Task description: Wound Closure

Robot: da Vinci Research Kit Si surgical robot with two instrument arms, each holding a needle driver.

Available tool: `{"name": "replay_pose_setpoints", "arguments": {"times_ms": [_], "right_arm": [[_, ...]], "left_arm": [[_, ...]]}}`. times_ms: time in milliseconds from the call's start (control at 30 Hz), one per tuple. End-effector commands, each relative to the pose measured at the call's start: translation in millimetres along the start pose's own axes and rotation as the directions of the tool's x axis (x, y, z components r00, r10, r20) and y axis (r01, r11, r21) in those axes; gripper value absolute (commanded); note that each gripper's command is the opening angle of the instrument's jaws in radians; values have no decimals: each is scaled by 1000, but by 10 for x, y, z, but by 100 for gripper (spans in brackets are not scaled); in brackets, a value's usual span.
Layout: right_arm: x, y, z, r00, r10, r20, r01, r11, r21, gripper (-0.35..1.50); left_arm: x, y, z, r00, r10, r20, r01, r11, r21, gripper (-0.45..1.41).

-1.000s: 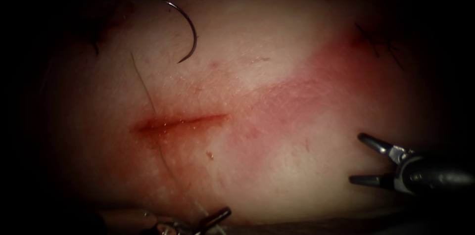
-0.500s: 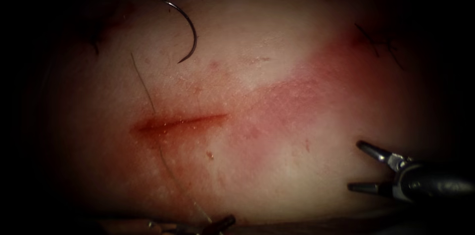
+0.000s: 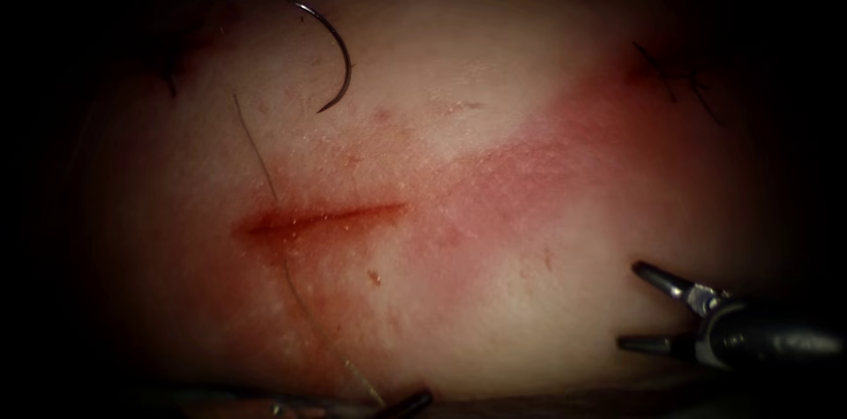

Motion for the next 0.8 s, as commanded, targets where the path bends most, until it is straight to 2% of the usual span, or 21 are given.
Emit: {"name": "replay_pose_setpoints", "arguments": {"times_ms": [33,367,533,600,667,700,800], "right_arm": [[-3,-8,8,1000,3,-3,-3,1000,4,148],[-3,-8,17,1000,4,-6,-4,1000,3,148],[-1,-9,18,1000,4,-6,-4,1000,7,148],[0,-10,17,1000,4,-6,-4,1000,7,148],[0,-10,17,1000,4,-6,-4,1000,7,148],[1,-11,18,1000,3,-6,-3,1000,6,148],[3,-14,21,1000,3,-12,-3,1000,11,143]], "left_arm": [[2,8,6,1000,-3,-1,3,1000,-4,47],[18,2,0,1000,-11,-12,11,1000,7,47],[17,1,2,1000,-11,-12,11,1000,7,46],[17,0,3,1000,-11,-12,11,1000,8,29],[16,1,4,1000,-11,-12,11,1000,8,-38],[15,0,4,1000,-10,-12,10,1000,8,-45],[5,-4,4,1000,-10,-16,10,1000,6,-45]]}}
